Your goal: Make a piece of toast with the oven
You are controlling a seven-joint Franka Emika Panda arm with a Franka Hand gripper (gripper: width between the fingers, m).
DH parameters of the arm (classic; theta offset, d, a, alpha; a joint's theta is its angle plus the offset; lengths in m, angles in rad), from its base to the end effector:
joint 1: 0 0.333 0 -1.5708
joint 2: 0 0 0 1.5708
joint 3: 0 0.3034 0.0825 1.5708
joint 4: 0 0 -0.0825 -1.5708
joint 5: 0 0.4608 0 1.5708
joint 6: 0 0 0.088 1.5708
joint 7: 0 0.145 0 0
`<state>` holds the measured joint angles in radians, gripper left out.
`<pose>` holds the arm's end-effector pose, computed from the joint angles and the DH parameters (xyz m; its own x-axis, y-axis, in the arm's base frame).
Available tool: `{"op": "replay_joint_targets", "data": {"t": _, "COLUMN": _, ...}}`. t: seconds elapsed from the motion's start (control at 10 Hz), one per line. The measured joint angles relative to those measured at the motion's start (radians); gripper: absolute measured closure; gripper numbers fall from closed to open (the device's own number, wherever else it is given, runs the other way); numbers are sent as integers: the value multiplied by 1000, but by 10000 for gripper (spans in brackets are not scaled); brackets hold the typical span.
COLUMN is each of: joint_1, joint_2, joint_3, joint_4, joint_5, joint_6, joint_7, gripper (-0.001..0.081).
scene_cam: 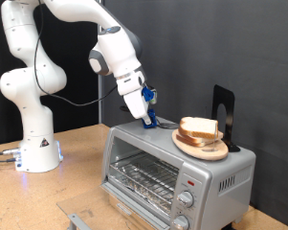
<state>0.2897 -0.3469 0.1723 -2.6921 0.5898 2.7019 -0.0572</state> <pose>0.4487 0.2029 0.2742 0.9585 -0.0229 0.2843 0.0757 -0.9406 -0.3309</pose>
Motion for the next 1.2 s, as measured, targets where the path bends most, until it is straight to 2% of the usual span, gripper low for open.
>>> {"op": "replay_joint_targets", "data": {"t": 0.3, "joint_1": 9, "joint_2": -5, "joint_3": -6, "joint_4": 1, "joint_5": 38, "joint_6": -1, "joint_7": -28, "gripper": 408}}
{"op": "replay_joint_targets", "data": {"t": 0.5, "joint_1": 20, "joint_2": -43, "joint_3": -21, "joint_4": 9, "joint_5": 85, "joint_6": -32, "joint_7": -67, "gripper": 408}}
{"op": "replay_joint_targets", "data": {"t": 0.8, "joint_1": 6, "joint_2": -162, "joint_3": -45, "joint_4": 26, "joint_5": 71, "joint_6": -192, "joint_7": -58, "gripper": 406}}
{"op": "replay_joint_targets", "data": {"t": 1.1, "joint_1": 1, "joint_2": -151, "joint_3": -53, "joint_4": 13, "joint_5": 89, "joint_6": -139, "joint_7": -54, "gripper": 406}}
{"op": "replay_joint_targets", "data": {"t": 1.2, "joint_1": -15, "joint_2": -161, "joint_3": -67, "joint_4": 6, "joint_5": 89, "joint_6": -134, "joint_7": -50, "gripper": 406}}
